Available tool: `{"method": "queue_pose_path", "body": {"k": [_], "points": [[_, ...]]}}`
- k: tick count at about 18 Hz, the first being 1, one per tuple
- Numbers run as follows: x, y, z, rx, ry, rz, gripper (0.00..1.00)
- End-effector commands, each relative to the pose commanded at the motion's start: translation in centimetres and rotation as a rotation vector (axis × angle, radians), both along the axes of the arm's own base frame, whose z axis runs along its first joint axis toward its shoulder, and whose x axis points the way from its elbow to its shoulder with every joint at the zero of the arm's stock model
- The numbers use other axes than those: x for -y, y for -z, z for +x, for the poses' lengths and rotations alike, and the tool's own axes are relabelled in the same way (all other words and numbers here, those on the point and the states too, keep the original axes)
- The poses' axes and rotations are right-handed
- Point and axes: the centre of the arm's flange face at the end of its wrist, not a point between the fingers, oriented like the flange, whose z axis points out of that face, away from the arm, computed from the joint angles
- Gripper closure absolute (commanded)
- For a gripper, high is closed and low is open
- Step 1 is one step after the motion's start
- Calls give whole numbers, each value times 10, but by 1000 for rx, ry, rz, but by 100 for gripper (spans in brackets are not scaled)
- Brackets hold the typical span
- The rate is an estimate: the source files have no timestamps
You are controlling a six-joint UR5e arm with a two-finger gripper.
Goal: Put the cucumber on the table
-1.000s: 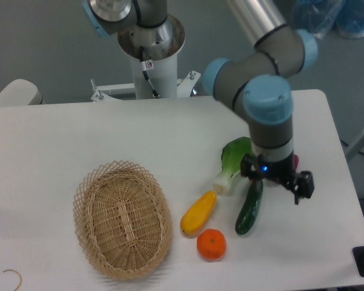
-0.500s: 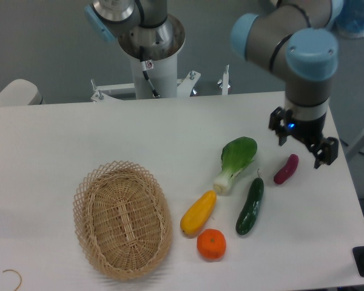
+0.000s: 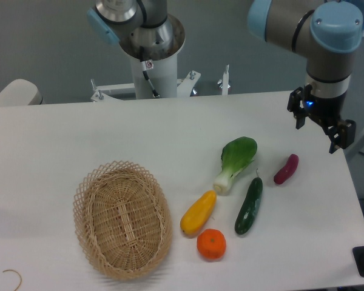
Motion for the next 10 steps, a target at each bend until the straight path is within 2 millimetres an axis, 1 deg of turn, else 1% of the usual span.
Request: {"method": "queue_pose_path", "body": {"k": [10], "points": [[-3, 1, 2, 2, -1, 1, 0]]}}
